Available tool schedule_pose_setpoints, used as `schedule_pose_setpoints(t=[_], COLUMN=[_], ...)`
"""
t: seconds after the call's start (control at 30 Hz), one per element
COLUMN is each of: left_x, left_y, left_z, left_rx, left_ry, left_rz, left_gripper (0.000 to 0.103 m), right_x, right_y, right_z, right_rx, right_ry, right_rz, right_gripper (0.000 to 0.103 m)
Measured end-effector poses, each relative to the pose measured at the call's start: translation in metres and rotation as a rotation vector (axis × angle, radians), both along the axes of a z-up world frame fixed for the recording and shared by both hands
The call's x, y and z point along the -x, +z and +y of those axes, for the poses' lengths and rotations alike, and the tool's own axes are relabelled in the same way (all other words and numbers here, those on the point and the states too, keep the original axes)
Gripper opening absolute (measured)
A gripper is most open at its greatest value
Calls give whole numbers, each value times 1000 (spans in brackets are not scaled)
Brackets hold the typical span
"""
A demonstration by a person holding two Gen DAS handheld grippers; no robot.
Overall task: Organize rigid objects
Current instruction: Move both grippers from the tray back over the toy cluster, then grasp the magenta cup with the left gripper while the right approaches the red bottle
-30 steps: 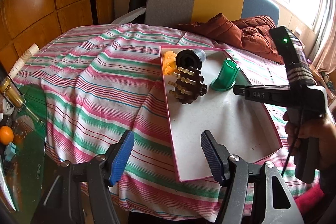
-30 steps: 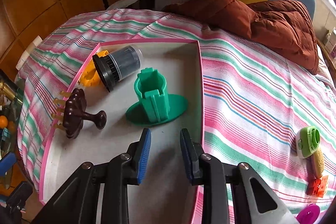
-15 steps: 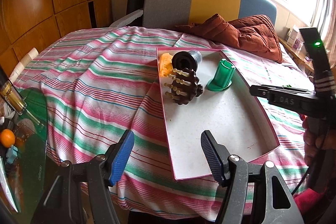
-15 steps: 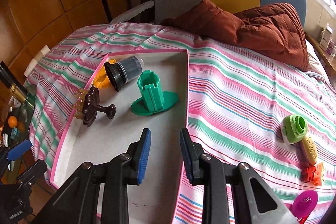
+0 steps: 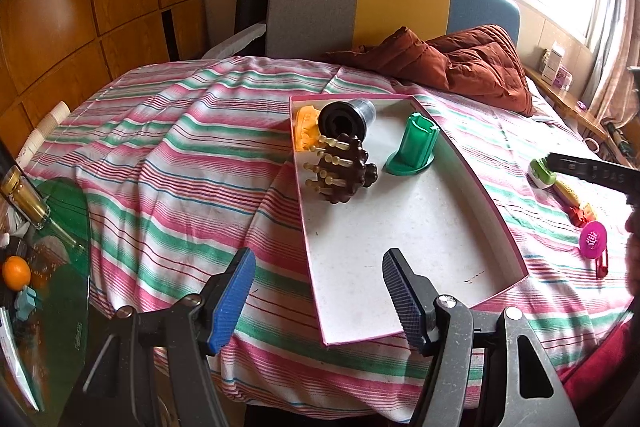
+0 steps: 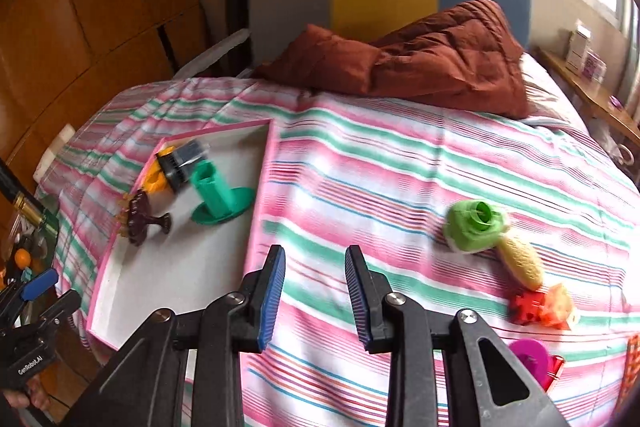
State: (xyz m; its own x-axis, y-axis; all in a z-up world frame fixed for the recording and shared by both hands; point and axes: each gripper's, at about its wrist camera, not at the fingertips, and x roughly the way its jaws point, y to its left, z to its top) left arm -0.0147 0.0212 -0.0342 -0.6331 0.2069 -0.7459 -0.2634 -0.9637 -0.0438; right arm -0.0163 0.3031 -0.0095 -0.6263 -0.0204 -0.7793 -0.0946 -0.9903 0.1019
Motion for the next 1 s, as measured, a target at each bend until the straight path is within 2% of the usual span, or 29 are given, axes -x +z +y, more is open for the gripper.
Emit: schedule_pose_setpoints(t=[0.27,0.53,0.57,0.63,0.73,0.8,1.0], left_x=[1,0,0,-2,-6,-11,-23], left_y=[3,9,10,10,10,10,4], left_z=[15,54,60,75,101,120,189], left_rx=[8,9,9,8,7,6,-6], left_ry=[-43,-154,-171,-215,-288,-340,-536], left_rz=[8,21,22,21,7,1,-62], left_gripper=[67,67,67,67,67,67,69], right_x=[-38,-93,-100,-111,-123,-130,-140], right_y=[9,4,2,-4,-11,-4,1], right_z=[91,174,182,199,216,217,218], right_rx=[18,80,96,196,287,282,316], right_ry=[-236,-478,-506,-561,-642,-662,-671], right_rz=[15,22,25,38,74,145,223], right_gripper=[32,35,36,36,36,36,37])
